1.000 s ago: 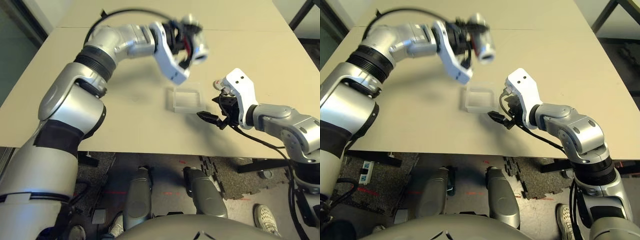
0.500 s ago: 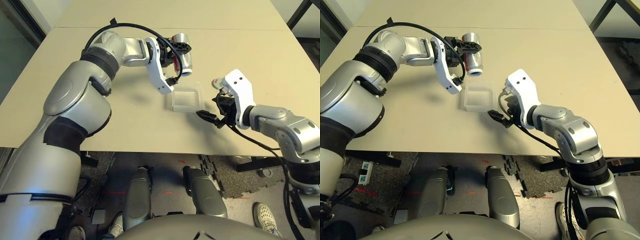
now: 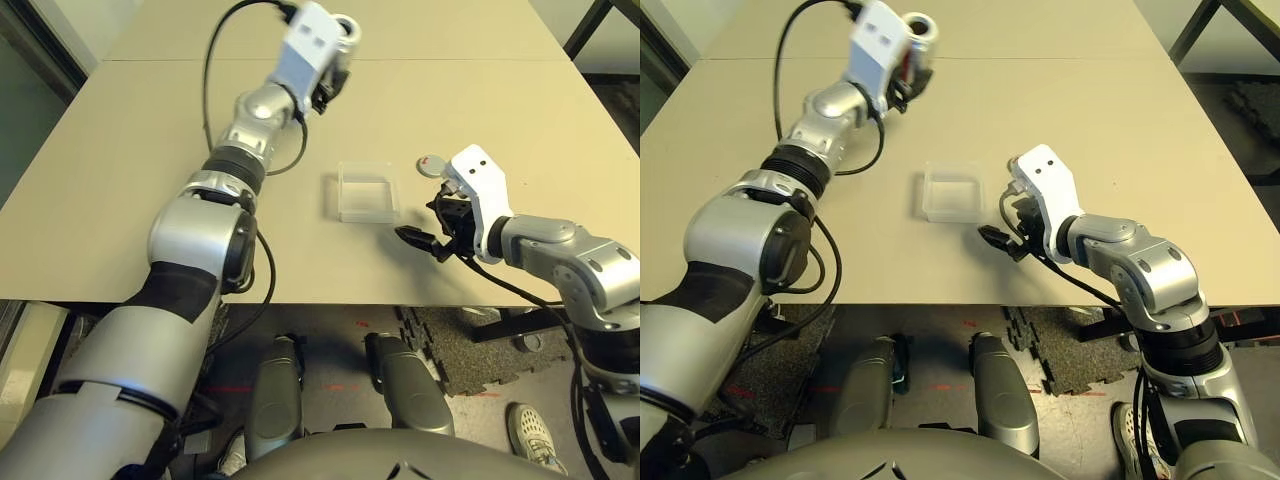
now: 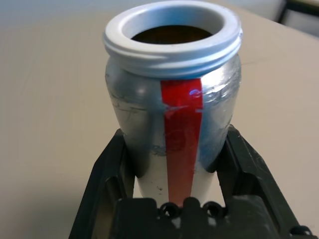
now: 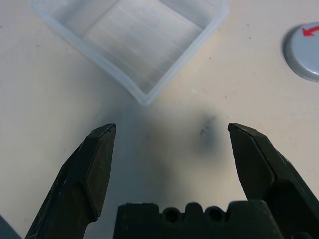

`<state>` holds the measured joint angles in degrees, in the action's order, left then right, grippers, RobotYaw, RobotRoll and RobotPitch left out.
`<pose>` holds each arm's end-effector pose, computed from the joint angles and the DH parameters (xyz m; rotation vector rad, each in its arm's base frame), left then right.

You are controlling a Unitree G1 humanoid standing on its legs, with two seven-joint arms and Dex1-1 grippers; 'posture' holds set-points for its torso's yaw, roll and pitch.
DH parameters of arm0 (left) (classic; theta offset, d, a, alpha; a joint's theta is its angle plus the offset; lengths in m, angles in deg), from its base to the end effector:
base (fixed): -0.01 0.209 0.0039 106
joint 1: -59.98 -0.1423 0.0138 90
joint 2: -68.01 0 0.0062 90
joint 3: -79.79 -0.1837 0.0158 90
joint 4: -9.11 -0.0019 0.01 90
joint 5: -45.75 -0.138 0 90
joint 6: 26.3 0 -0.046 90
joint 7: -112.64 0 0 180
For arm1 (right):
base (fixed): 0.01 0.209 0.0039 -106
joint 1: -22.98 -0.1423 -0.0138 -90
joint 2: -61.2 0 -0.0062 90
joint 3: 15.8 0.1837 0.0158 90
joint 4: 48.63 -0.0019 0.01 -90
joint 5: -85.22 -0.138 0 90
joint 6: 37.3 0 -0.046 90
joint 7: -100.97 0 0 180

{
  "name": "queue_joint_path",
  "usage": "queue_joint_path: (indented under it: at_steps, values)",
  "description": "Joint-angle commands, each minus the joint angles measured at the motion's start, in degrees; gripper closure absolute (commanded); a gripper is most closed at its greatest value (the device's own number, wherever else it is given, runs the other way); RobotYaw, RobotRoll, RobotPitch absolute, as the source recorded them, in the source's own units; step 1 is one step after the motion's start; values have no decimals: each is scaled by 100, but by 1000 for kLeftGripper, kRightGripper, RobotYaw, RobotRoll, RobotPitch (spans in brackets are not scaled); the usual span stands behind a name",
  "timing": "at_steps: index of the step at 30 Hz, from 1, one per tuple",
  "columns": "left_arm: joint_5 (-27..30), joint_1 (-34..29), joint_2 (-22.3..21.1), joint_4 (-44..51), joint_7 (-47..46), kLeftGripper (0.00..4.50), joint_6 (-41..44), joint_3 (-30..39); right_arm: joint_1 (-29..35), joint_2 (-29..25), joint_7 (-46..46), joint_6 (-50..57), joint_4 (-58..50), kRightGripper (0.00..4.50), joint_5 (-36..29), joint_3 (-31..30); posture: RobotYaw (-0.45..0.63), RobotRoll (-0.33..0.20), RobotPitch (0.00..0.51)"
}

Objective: Pour the medicine from the bottle into the box.

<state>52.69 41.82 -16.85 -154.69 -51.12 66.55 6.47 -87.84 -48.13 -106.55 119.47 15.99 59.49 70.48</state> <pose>0.3797 0.1468 0.1804 -0.1589 0.0740 -0.2764 0.2297 -0.1951 0.1626 -0.2307 0.5234 0.6599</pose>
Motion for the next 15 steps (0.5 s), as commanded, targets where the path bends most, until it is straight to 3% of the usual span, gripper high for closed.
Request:
queue_joint_path:
  at_steps: [1,7,15]
  values:
    - [199,-539,1,165,-315,2070,359,139,27,-103,-76,129,-155,0,-77,26,-129,0,178]
    - [231,-857,30,433,-440,2070,434,81,-46,-260,-181,211,-192,0,-106,46,-126,0,179]
    - [47,-675,-56,471,-330,2070,190,-197,-133,-154,-131,332,-285,0,-196,22,-125,0,177]
